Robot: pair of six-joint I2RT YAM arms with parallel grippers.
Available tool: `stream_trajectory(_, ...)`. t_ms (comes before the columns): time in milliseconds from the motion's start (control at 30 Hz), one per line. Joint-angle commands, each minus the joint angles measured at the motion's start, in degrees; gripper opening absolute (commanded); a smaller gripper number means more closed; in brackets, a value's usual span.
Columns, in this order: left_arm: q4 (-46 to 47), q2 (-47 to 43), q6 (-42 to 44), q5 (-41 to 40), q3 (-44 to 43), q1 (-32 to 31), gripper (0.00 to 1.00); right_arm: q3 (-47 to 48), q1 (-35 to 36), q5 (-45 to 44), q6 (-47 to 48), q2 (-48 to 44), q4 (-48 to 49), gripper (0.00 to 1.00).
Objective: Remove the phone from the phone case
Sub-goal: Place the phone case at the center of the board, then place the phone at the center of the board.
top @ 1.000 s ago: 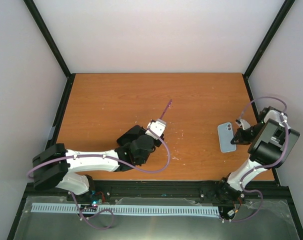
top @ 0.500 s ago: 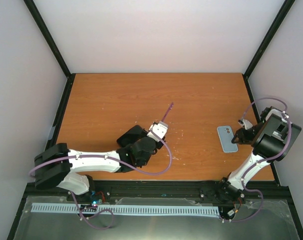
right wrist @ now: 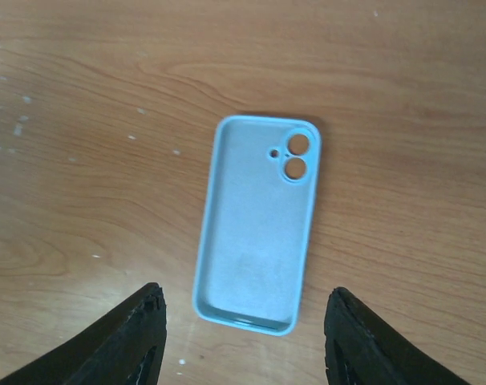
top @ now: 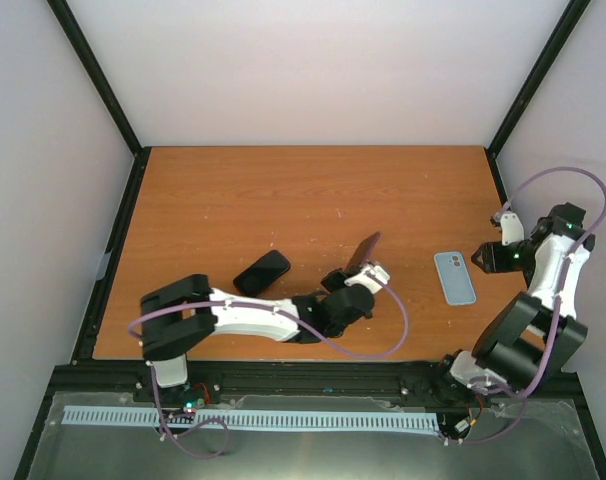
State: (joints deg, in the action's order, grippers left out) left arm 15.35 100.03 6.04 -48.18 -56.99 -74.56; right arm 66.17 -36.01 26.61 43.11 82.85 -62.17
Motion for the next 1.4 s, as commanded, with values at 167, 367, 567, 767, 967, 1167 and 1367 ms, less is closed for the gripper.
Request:
stream_trajectory(167, -7.9, 11.3, 5.0, 1.3, -15.1, -1.9, 0.00, -1.2, -0.5, 12.1, -7.9, -9.0, 0.9, 0.57)
stream_trajectory(367, -19.2, 21.9, 4.4, 3.9, -27.3, -2.3, 0.00, 7.3, -0.4, 19.5, -13.5, -10.8, -0.8, 0.58)
stream_trajectory(567, -27.0, 28.2, 2.9, 5.4, -35.3, -3.5, 0.00, 10.9, -0.4, 23.7, -16.9, -13.7, -1.2, 0.61)
stream_trajectory(767, -29.3, 32.6, 3.3, 6.0, -40.5, -6.1, 0.09, 11.6, -0.4, 23.3, -16.4, -13.4, -2.5, 0.61)
stream_trajectory(967, -31.1, 36.3, 3.3, 5.4, -44.1, -8.4, 0.12, 11.9, -0.4, 23.6, -16.7, -13.3, -2.8, 0.61)
stream_trajectory(1167, -30.3, 37.2, 2.5, 5.5, -44.1, -9.2, 0.17, 12.4, -0.4, 24.3, -16.9, -13.3, -3.3, 0.61)
stream_trajectory(1367, -29.8, 37.7, 1.7, 7.2, -44.3, -9.7, 0.27, 12.8, -0.4, 23.9, -16.3, -13.0, -4.4, 0.61)
